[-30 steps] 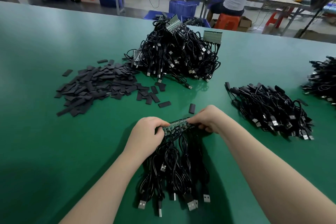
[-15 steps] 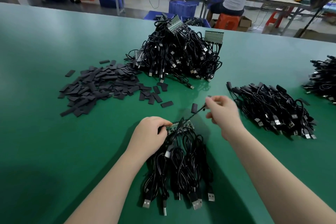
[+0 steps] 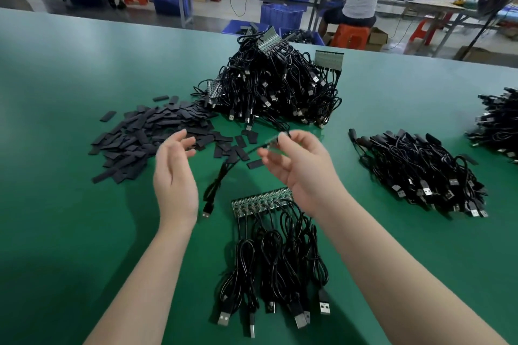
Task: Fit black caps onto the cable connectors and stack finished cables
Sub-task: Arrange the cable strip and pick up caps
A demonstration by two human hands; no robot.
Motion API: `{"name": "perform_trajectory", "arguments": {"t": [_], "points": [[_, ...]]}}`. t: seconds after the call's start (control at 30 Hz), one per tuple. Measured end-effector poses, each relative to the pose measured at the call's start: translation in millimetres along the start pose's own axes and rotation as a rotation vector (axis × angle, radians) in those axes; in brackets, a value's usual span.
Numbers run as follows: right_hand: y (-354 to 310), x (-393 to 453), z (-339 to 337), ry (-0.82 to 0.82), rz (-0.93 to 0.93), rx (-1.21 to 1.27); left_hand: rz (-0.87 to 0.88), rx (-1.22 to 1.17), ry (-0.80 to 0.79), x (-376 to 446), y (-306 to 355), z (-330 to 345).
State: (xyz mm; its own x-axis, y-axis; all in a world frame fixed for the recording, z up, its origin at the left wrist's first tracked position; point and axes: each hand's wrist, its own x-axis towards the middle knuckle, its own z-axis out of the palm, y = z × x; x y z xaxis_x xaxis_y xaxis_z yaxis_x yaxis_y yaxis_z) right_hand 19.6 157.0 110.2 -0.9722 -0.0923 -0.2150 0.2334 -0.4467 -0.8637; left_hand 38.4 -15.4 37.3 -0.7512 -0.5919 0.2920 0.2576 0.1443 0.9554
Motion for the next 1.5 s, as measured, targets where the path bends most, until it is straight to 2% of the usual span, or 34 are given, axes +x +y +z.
{"name": "perform_trajectory", "arguments": {"t": [0.07, 0.2, 0.3, 0.43, 0.53, 0.6, 0.67, 0.77, 0.87, 0.93, 1.03, 1.13, 1.23, 1.3, 1.5], "points": [[18, 8, -12, 0.066, 0.096, -0.136, 0.128, 0.198, -0.073, -2, 0, -2], [40, 17, -27, 0.064, 0.120, -0.265, 0.324, 0.521, -0.433, -23, 1, 18], [38, 24, -38, 0.025, -0.002, -0.533, 0.382, 0.615, -0.472, -28, -3, 24], [30, 43, -57, 0.223, -0.314, -1.221, 0.435, 0.660, -0.516, -28, -5, 23], [27, 57, -65, 0.196, -0.191, -1.681, 0.429, 0.661, -0.542, -29, -5, 22], [25, 65, -67, 0.175, -0.148, -1.796, 0.428, 0.654, -0.549, -30, -5, 23], [24, 71, -68, 0.196, -0.132, -1.721, 0.413, 0.645, -0.553, -31, -5, 24], [22, 79, -70, 0.229, -0.011, -1.493, 0.366, 0.606, -0.554, -33, -4, 24], [20, 81, -74, 0.189, 0.055, -1.455, 0.381, 0.582, -0.567, -33, -1, 23], [21, 78, -76, 0.154, 0.000, -1.462, 0.377, 0.579, -0.578, -33, 1, 22], [28, 64, -76, 0.169, -0.203, -1.334, 0.384, 0.580, -0.588, -33, 2, 21], [34, 42, -72, 0.175, -0.342, -1.019, 0.406, 0.578, -0.561, -35, 2, 23], [37, 16, -66, 0.072, -0.284, -0.588, 0.396, 0.544, -0.525, -36, 0, 24], [44, 4, -66, 0.018, -0.274, -0.415, 0.372, 0.501, -0.518, -39, 0, 24], [51, -15, -73, 0.150, -0.411, -0.376, 0.357, 0.423, -0.512, -44, 5, 22]]}}
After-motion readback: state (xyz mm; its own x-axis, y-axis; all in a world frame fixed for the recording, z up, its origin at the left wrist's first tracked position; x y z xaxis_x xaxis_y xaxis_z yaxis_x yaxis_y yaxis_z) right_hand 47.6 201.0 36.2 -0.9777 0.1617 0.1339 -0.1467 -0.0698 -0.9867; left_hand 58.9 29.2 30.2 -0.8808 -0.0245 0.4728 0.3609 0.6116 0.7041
